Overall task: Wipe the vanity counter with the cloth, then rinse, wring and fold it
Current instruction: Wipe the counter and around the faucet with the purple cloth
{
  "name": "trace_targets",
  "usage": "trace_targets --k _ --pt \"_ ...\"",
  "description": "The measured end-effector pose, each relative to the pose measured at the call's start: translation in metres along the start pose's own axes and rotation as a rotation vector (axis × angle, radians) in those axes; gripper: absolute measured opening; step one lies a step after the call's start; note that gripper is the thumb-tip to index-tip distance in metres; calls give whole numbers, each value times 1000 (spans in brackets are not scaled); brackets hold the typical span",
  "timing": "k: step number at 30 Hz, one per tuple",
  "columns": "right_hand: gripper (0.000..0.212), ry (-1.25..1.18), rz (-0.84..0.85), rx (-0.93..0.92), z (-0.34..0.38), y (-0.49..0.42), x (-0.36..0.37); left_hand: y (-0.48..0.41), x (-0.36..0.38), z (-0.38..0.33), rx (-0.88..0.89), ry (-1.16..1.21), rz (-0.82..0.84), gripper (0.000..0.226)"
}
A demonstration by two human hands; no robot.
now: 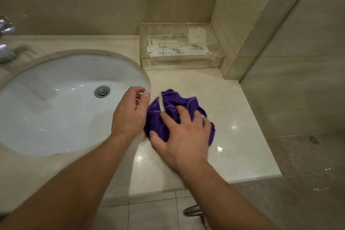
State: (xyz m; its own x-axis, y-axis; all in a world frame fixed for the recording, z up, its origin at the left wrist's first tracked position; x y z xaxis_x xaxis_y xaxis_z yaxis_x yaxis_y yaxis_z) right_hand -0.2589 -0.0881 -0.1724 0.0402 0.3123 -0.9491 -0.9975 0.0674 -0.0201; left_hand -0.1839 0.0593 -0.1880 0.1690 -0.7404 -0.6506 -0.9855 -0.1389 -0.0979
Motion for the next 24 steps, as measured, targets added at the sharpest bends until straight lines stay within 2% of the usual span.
trace_targets --k 3,6,8,11,12,13,16,17,19,22,24 --pt "54 -30 -1 -46 17 -11 5 1 1 1 16 -19 19 39" --pt "47 -18 25 -133 7 -27 -7 3 -3 1 26 -4 -21 40" --pt "45 -62 26 -118 -7 -41 -28 3 -5 2 23 12 -47 38" --pt "42 -295 -206 -73 -29 -66 -77 2 -3 3 18 9 -46 37" --pt "46 -355 -236 -84 -34 -75 -88 2 -3 3 10 13 -46 37" --pt "54 -359 -176 -98 -37 -85 -92 2 -3 3 3 17 -49 37" --pt "91 -173 216 -90 -46 -111 -72 2 -3 2 -5 23 -62 39" --pt "97 -148 263 -62 -50 -116 -65 2 -3 2 -9 26 -66 40" --pt "101 -140 260 -3 -54 -122 -55 1 -3 2 -17 37 -76 42" --pt "96 -149 267 69 -50 -125 -37 0 -2 4 -22 57 -84 43" --pt "91 -58 262 111 -47 -125 -26 0 -1 6 -24 63 -88 44"
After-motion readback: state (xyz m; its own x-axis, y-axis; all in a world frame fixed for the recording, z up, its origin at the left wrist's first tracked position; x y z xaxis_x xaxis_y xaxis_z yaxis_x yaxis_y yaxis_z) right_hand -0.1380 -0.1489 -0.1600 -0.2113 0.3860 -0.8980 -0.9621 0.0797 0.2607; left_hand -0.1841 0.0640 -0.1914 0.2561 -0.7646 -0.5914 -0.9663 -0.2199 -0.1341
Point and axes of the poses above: each hand's wrist, its own y-axis away from the middle knuckle, its own x-axis out of the palm, z = x × y, the point moved 5 cm from there along -y, towards the middle knuckle, and after that the axes turned 8 degrees about -y, right-handed, at the moved point
